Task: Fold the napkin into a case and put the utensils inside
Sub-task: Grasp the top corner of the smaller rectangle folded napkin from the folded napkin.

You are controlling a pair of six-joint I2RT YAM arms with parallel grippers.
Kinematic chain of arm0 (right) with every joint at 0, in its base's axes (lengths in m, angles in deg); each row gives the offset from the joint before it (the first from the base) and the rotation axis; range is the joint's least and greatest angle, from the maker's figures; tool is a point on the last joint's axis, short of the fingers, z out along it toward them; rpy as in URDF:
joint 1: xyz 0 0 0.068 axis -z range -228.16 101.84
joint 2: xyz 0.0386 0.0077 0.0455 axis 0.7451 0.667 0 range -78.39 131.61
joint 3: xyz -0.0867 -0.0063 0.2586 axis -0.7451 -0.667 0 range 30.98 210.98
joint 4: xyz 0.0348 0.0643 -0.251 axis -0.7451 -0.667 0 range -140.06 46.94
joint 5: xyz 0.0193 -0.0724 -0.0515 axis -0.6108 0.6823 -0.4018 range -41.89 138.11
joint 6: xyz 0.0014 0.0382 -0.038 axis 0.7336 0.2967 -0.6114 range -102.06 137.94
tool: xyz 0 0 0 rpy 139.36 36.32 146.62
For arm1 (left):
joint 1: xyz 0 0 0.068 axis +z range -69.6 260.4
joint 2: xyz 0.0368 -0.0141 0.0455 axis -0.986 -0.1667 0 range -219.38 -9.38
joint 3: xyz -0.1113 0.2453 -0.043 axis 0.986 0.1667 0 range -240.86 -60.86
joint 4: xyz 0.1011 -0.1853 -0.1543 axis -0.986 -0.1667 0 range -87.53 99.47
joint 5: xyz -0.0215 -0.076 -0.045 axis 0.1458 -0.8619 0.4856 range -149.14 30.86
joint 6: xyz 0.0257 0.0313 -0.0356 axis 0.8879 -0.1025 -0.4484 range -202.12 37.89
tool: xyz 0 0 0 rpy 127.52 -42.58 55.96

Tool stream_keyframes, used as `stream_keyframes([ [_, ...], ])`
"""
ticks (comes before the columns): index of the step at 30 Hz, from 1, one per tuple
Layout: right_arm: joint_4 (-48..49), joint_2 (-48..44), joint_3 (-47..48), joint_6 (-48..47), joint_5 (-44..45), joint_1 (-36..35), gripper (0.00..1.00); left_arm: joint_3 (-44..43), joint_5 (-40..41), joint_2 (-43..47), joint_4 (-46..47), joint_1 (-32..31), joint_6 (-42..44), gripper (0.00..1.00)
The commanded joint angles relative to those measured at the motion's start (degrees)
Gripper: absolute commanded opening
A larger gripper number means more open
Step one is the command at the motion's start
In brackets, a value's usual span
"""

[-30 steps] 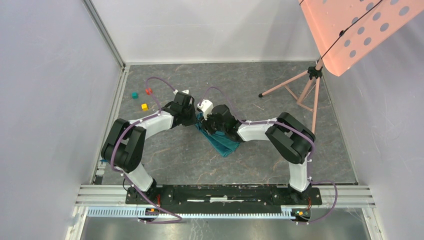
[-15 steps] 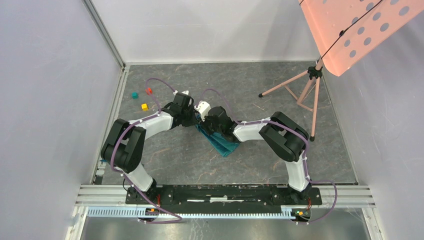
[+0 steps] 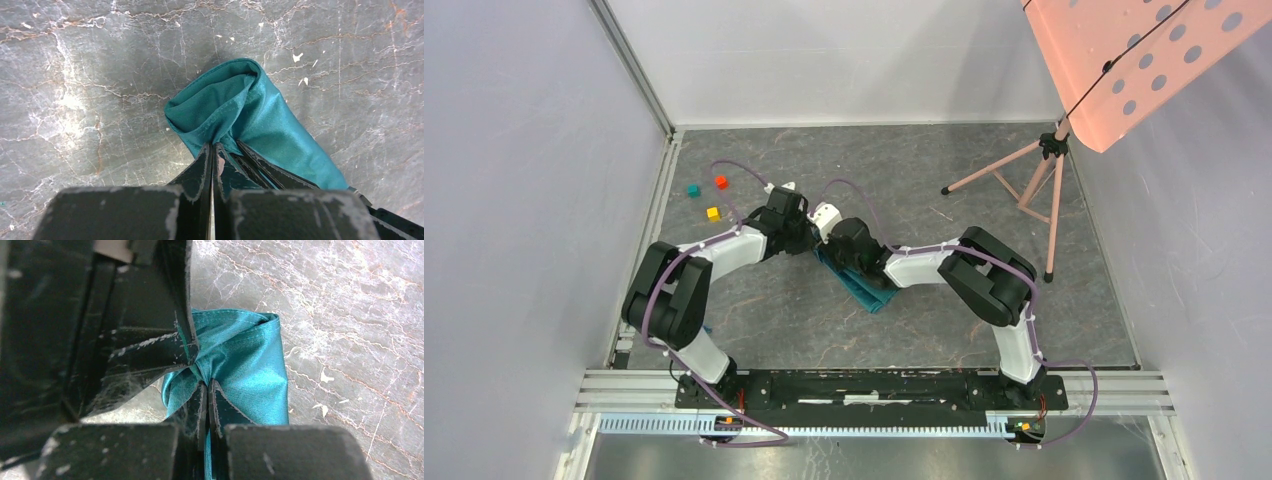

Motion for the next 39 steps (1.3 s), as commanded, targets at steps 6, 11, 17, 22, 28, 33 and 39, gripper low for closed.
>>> stream_keyframes([
  [6, -1.2, -3.2, 2.5, 5.3, -1.9, -0.5, 0.00, 3.4, -2.1, 6.9, 9.3, -0.5, -4.5, 0.02],
  [11, -0.1, -2.0, 3.4, 8.0, -3.8, 0.4, 0.00, 3.9, -3.0, 6.1, 10.2, -0.3, -5.4, 0.02],
  [17, 4.6, 1.5, 6.1, 14.8, -9.0, 2.4, 0.00, 4.1, -3.6, 3.6, 9.8, -0.3, -7.1, 0.02],
  [22, 10.0, 3.4, 4.5, 18.6, -12.7, 3.0, 0.00, 2.5, -1.9, 3.0, 6.3, 0.6, -6.4, 0.03],
  [28, 10.7, 5.5, 0.5, 17.6, -14.8, 3.0, 0.01, 1.5, -8.8, 0.3, 7.3, 5.3, -5.3, 0.19],
  [33, 9.5, 5.6, -0.1, 16.7, -14.2, 3.4, 0.10, -0.1, -11.2, -0.1, 7.3, 5.7, -4.5, 0.36],
  [39, 8.0, 3.5, -1.1, 15.5, -13.7, 3.8, 0.19, -0.1, -9.8, 3.5, 6.3, 6.2, -5.5, 0.44],
])
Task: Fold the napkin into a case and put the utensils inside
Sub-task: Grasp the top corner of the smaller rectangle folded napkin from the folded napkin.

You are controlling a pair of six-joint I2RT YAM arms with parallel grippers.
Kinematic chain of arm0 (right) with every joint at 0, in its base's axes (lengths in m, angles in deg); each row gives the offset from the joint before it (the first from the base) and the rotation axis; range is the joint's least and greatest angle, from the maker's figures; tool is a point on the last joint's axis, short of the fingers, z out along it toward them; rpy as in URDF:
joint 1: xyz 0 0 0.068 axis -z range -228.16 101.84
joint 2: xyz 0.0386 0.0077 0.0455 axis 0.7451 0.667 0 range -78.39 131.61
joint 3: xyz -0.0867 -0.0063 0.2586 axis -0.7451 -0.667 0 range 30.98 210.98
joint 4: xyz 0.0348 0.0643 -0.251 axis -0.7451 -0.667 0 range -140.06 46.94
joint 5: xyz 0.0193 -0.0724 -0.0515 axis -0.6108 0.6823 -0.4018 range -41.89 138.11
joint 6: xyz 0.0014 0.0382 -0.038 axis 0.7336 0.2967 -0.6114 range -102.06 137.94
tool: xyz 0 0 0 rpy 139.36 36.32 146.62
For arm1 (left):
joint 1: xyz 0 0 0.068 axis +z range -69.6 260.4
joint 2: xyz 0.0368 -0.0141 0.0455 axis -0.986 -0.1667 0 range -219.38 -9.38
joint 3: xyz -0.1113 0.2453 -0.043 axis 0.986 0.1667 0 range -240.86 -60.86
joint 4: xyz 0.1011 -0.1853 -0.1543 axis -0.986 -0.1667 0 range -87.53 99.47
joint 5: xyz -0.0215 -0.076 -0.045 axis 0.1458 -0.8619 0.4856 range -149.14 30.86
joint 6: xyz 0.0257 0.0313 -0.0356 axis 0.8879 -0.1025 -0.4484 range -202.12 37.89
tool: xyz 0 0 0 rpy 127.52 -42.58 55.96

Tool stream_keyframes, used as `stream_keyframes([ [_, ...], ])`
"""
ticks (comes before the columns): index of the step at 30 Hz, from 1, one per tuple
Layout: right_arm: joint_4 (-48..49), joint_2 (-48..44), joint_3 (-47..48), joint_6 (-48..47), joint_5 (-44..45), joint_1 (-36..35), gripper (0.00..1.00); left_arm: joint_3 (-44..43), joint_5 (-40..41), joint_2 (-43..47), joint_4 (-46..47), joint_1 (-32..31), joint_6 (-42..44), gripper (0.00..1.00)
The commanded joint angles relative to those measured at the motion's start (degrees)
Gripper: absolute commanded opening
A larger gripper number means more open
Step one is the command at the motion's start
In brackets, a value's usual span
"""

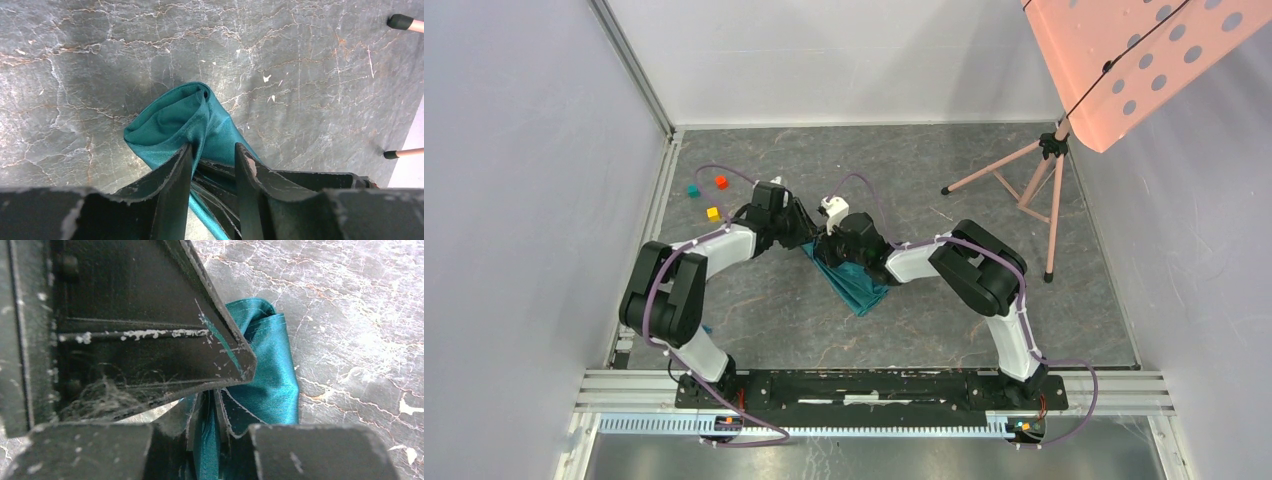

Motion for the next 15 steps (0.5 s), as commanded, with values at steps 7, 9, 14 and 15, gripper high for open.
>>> stream_keyframes([
  [7, -1.6, -3.1, -2.7, -1.7, -0.6, 0.6, 0.21, -2.5, -4.8, -0.4, 1.2, 1.7, -3.5, 0.23],
  [9, -1.8, -3.7, -2.7, -1.8, -0.7, 0.6, 0.21, -3.2, -7.2, -3.3, 3.7, 1.6, -4.0, 0.16],
  [14, -3.6, -6.1, -2.5, -2.6, -2.1, 0.6, 0.22, -3.4, -7.2, -7.6, 5.6, 1.7, -3.6, 0.12],
  [15, -4.0, -6.7, -2.6, -2.9, -2.4, 0.6, 0.23, -3.7, -6.8, -8.1, 5.5, 1.8, -3.1, 0.12],
])
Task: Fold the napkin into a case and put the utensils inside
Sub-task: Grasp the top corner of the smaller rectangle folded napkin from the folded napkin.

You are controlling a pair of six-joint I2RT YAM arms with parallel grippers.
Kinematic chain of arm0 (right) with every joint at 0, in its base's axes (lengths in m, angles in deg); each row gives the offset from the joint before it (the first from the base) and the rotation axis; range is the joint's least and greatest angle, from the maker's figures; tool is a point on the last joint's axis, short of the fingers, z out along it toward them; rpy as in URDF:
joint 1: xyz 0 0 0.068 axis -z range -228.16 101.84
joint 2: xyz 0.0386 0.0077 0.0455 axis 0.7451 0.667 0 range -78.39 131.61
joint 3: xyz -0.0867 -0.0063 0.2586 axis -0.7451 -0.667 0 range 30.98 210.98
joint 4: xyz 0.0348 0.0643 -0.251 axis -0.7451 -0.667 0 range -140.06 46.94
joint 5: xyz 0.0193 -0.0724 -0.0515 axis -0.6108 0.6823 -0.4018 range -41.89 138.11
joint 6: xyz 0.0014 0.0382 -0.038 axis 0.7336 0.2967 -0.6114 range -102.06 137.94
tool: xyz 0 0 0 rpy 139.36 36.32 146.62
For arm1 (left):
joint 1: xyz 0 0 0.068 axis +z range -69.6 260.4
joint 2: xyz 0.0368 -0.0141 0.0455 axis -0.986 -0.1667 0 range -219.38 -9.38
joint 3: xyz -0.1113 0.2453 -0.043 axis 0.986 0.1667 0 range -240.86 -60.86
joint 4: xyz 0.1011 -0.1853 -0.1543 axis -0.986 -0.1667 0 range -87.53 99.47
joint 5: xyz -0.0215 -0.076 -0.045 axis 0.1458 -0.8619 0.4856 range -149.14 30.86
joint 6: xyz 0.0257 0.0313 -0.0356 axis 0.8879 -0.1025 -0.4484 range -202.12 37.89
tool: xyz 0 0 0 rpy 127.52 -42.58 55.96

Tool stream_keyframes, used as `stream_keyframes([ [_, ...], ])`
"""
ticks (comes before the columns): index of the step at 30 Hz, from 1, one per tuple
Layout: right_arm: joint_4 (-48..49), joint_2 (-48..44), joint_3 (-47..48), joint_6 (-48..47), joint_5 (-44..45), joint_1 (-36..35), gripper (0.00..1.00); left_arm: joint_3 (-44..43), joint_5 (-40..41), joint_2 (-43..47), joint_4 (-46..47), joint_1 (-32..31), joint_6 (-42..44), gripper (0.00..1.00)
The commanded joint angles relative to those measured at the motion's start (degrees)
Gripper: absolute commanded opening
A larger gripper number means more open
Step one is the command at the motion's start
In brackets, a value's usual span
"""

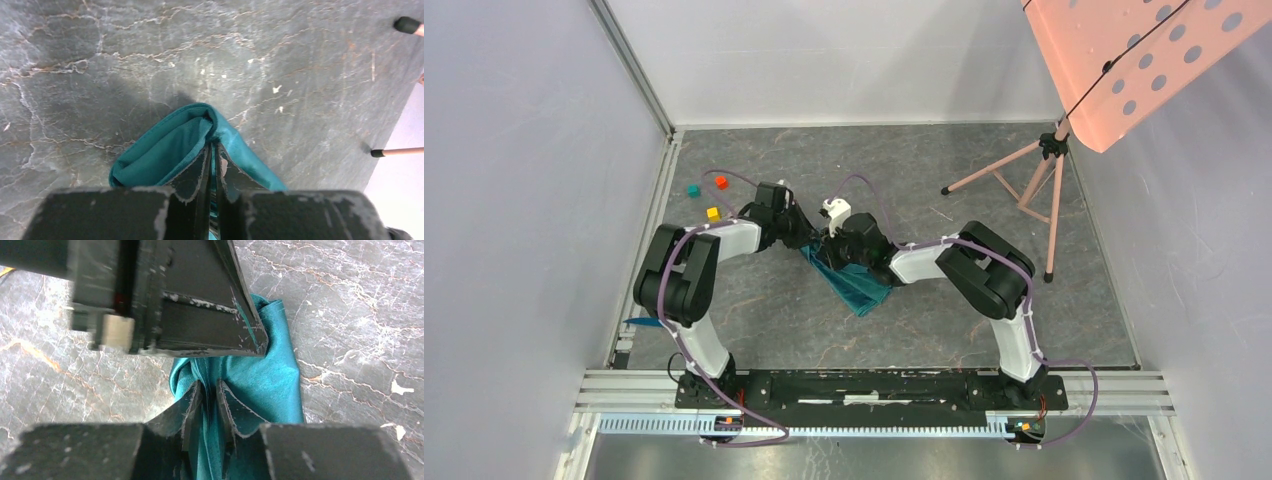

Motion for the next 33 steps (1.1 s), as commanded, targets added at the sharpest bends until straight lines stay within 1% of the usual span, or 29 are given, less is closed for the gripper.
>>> stream_keyframes([
  [1, -2.8, -5.1, -0.9, -1.9, -1.7, 0.2, 0.24, -1.9, -1.1, -2.7, 2.6, 0.3, -0.3, 0.11],
  [3, -3.3, -6.8, -1.7, -2.3, -2.4, 0.2, 0.27, -3.0, -1.0, -3.9, 1.6, 0.4, 0.5, 0.10],
  [5, -4.9, -9.3, -2.8, -3.8, -2.3, 0.2, 0.33, -3.5, -0.2, -4.4, 0.8, 0.6, 1.2, 0.09],
  [7, -8.4, -12.1, -3.4, -8.0, -2.2, 0.2, 0.45, -3.5, 0.6, -4.1, 0.0, 0.9, 2.0, 0.08],
  [9, -14.0, -14.2, -3.2, -14.3, -1.0, 0.2, 0.54, -3.5, 1.6, -3.0, -1.1, 0.9, 3.0, 0.07],
  [10, -17.2, -15.3, -3.4, -17.0, 0.1, 0.2, 0.57, -3.4, 1.9, -2.5, -1.1, 0.9, 3.3, 0.07],
  [12, -20.7, -18.1, -5.1, -22.1, 3.1, 0.0, 0.61, -3.3, 1.9, -1.8, -1.1, 0.9, 3.4, 0.07],
  [14, -23.1, -20.2, -6.5, -25.6, 4.4, -0.2, 0.62, -3.5, 1.4, -1.9, -1.1, 0.9, 3.4, 0.08],
  [16, -25.3, -21.2, -6.7, -28.2, 5.1, -0.9, 0.60, -3.5, 0.9, -2.2, -1.1, 1.0, 3.3, 0.08],
  [20, -28.9, -20.2, -5.0, -31.7, 5.4, -2.4, 0.56, -3.2, 0.9, -2.7, -1.1, 1.0, 3.3, 0.08],
  [24, -27.6, -18.5, -4.6, -32.1, 5.4, -3.8, 0.59, -3.0, 1.2, -2.8, -1.1, 0.9, 3.4, 0.08],
  [25, -27.6, -18.0, -4.2, -32.2, 6.9, -4.1, 0.59, -3.0, 1.2, -2.7, -1.1, 1.0, 3.4, 0.08],
  [33, -27.3, -14.5, -3.4, -32.8, 10.7, -5.4, 0.56, -3.1, 1.2, -2.5, -1.1, 0.9, 3.6, 0.08],
])
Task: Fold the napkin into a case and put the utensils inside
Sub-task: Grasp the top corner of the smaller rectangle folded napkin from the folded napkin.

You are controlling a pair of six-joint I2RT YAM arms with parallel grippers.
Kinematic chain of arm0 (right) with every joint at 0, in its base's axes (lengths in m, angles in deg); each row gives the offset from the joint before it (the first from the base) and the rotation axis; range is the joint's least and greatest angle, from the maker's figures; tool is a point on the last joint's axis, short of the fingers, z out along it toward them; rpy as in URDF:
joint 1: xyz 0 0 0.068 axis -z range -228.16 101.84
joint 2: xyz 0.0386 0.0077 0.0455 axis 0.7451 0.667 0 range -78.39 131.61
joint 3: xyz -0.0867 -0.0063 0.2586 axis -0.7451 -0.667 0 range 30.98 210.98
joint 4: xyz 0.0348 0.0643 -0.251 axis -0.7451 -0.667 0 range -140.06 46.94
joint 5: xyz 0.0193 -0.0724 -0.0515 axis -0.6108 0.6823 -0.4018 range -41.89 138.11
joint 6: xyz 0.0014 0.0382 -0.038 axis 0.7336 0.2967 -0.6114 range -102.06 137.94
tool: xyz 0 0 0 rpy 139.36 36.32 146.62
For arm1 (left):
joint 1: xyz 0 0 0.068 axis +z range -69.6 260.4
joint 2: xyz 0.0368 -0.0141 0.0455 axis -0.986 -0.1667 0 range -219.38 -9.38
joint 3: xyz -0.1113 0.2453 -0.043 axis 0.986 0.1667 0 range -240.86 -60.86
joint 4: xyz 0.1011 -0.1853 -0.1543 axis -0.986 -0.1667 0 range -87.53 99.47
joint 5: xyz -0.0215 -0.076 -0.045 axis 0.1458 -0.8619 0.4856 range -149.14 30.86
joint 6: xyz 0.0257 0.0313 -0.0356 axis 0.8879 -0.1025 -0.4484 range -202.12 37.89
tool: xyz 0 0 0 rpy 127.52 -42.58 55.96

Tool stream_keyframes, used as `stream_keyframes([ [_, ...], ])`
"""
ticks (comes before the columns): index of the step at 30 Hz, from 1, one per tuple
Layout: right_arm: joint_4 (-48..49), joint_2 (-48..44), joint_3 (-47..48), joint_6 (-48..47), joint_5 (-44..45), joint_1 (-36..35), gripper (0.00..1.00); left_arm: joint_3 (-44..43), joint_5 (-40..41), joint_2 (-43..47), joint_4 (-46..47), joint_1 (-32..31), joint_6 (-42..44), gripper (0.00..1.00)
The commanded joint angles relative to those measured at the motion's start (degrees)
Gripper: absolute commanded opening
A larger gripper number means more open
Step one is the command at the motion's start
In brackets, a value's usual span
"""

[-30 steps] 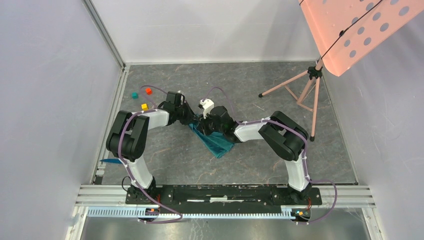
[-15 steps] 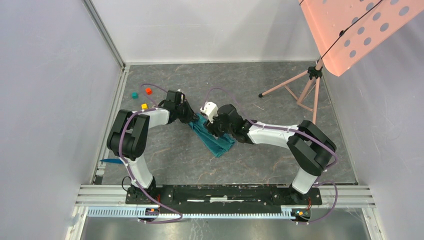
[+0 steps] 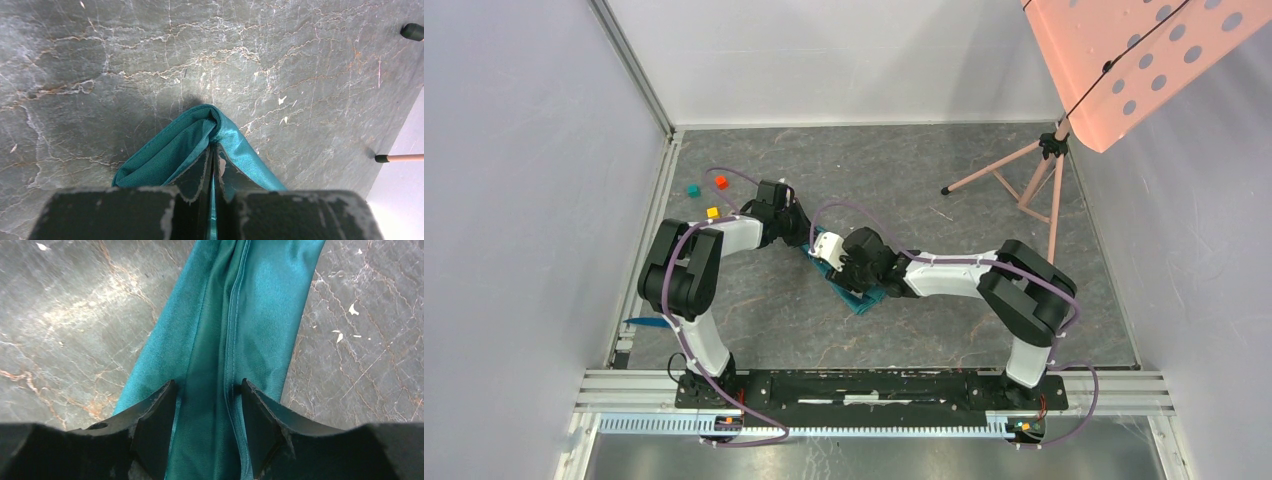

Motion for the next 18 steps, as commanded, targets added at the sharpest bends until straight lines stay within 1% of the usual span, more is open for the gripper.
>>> stream_keyframes([
  [1, 1.4, 1.3, 1.8, -1.1, 3.1, -0.3, 0.55, -1.0, 0.9, 1.2, -0.6, 0.4, 3.0, 0.08],
  [3, 1.8, 1.5, 1.6, -0.8, 3.2, -0.4, 0.51, -1.0, 0.9, 1.3, -0.6, 0.5, 3.0, 0.08],
  [6, 2.3, 1.7, 1.4, -0.2, 3.6, -0.4, 0.41, -1.2, 0.9, 1.9, -2.3, 0.5, 3.3, 0.10],
  [8, 2.2, 1.9, 1.7, -0.1, 3.6, -0.4, 0.32, -1.3, 0.6, 3.3, -2.8, 0.4, 3.2, 0.13],
  [9, 2.2, 2.1, 1.7, -0.1, 3.6, -0.4, 0.29, -1.3, 0.6, 4.3, -3.0, 0.4, 2.9, 0.16],
  [10, 2.1, 2.1, 1.8, 0.0, 3.7, -0.4, 0.25, -1.3, 1.0, 5.7, -3.5, 0.4, 2.3, 0.22],
  [11, 2.1, 2.2, 2.0, 0.0, 3.7, -0.4, 0.23, -1.3, 1.5, 7.1, -4.1, 0.4, 1.7, 0.29],
  [12, 1.9, 2.1, 2.1, 0.0, 3.6, -0.4, 0.22, -1.4, 2.0, 8.9, -4.7, 0.4, 1.3, 0.33],
  [13, 1.9, 2.0, 2.0, 0.0, 3.4, -0.4, 0.23, -1.6, 2.4, 10.4, -5.4, 0.6, 1.0, 0.37],
  [14, 1.9, 1.8, 1.9, 0.1, 3.2, -0.4, 0.28, -1.9, 2.7, 11.9, -6.4, 0.8, 0.6, 0.40],
  [16, 2.0, 1.5, 1.7, 0.2, 3.1, -0.4, 0.34, -2.3, 1.8, 14.2, -8.3, 1.7, -0.5, 0.43],
  [18, 1.6, 1.3, 2.0, 0.5, 2.7, -0.4, 0.36, -1.9, 0.3, 15.9, -10.1, 2.8, -1.4, 0.43],
])
